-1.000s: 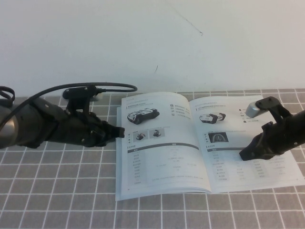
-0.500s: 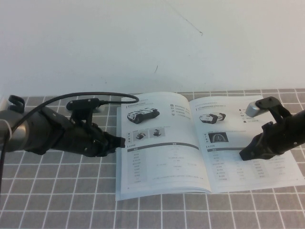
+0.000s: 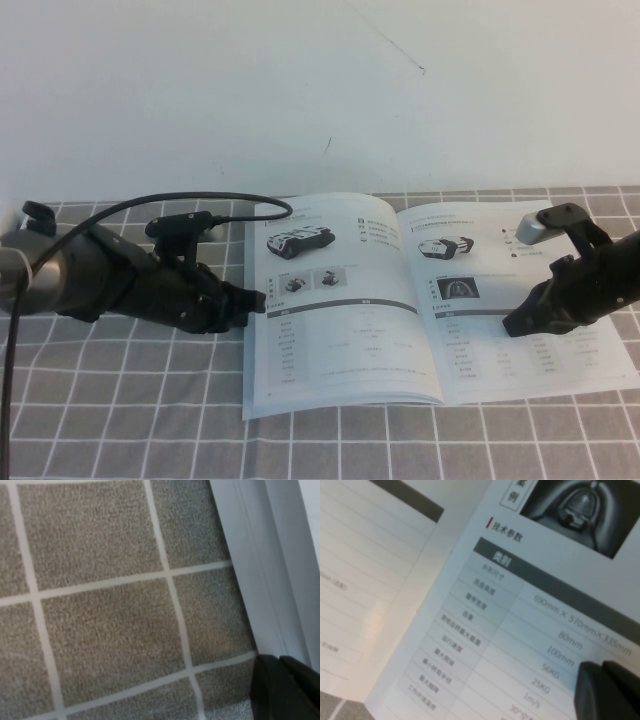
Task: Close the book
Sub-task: 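Close the open booklet and leave it lying on the table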
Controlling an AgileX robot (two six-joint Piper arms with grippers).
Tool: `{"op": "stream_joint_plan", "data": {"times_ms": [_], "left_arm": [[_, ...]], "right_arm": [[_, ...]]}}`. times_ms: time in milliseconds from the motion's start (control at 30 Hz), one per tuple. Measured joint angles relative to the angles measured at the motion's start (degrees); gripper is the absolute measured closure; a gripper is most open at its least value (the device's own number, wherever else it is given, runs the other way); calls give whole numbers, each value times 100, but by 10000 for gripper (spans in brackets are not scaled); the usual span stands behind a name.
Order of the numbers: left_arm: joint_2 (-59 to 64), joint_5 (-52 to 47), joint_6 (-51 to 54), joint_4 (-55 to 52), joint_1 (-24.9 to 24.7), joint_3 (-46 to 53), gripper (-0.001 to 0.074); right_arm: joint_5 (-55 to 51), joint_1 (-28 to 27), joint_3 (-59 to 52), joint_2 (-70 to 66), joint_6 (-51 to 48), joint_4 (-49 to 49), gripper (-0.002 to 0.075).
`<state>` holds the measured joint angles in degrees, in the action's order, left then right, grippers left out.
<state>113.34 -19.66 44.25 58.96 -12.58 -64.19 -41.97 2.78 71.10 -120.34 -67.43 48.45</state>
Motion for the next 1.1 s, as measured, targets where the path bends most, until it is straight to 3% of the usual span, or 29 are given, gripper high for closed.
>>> {"op": "stream_joint_plan", "data": {"times_ms": [300, 667, 867, 1100], "left_arm": [[62, -275, 301, 631, 11, -13, 739], [115, -1439, 2508, 2854, 0, 8, 739], [115, -1487, 2658, 2763, 0, 17, 739], [-42, -972, 1919, 1529, 107, 17, 739]], "right_arm": [[-8, 0, 0, 0, 41, -4, 729], [-8, 0, 0, 0, 65, -4, 729], [-13, 0, 0, 0, 65, -4, 729], [-13, 0, 0, 0, 65, -4, 729]]}}
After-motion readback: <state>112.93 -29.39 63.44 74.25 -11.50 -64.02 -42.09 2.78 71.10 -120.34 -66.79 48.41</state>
